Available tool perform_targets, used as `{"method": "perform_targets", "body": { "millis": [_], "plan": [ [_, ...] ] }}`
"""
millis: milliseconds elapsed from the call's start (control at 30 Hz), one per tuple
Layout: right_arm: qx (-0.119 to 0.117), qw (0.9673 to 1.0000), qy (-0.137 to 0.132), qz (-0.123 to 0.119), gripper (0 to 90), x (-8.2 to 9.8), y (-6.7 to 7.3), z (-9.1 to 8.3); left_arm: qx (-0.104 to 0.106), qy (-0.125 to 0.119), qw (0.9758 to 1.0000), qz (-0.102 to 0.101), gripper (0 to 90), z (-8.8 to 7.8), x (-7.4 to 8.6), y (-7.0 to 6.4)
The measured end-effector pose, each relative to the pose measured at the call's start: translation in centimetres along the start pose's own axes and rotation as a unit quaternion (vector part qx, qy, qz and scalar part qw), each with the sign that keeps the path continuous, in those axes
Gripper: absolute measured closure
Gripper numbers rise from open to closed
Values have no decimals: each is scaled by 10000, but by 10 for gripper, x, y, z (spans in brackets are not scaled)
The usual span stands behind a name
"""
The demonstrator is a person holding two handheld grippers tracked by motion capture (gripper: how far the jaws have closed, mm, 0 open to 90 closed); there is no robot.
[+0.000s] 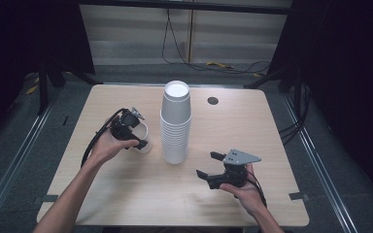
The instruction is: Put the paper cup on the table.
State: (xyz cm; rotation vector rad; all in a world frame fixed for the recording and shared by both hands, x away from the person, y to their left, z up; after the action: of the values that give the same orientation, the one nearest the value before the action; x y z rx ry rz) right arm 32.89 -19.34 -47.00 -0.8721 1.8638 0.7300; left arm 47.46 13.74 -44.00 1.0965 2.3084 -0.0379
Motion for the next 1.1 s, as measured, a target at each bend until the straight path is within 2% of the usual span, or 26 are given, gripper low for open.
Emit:
{"method": "perform_targets", "body": {
  "millis": [33, 67, 200, 333, 467, 500, 667, 700, 800, 1100],
  "plan": [
    [-11, 10000, 17, 16, 146, 0, 0, 0, -73, 51, 10000, 32, 45, 2, 0, -2],
    [-39, 10000, 37, 19, 149, 0, 0, 0, -63, 68, 9999, 74, 41, 2, 1, -4],
    [-79, 10000, 46, 11, 148, 0, 2, 2, 14, -52, 10000, 18, 54, 5, 3, -7],
    [-75, 10000, 31, 11, 145, 0, 3, 2, 87, -171, 9998, -94, 54, 7, 5, -5],
    [-50, 10000, 27, 13, 146, 0, 2, 1, 195, -280, 9989, -337, 55, 10, 9, 1],
    [-59, 10000, 28, 18, 148, 0, 2, 1, 222, -310, 9988, -304, 55, 10, 11, 2],
    [-64, 10000, 10, 11, 148, -1, 2, 1, 286, -240, 9984, -419, 99, 15, 17, 5],
    [-64, 10000, 10, 14, 148, -1, 2, 1, 355, -272, 9979, -459, 111, 16, 18, 5],
    [-79, 10000, 12, 9, 148, -1, 3, 1, 275, -287, 9985, -365, 134, 17, 21, 4],
    [-27, 10000, 11, 19, 147, -2, 1, 0, 323, -214, 9983, -436, 157, 22, 30, 4]
  ]
}}
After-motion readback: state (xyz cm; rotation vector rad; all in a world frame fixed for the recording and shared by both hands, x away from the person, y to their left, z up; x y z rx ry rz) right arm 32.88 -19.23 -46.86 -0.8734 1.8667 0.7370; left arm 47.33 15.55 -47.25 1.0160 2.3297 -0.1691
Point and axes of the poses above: each handheld gripper's, and its own axes: z roughly forward along the jaws, x roughly out of its underside, y roughly to its left, the point moved 1 cm from there along z, roughly forward along the jaws, and after that the axes turned 7 degrees about -x, right-handed, at the moved point
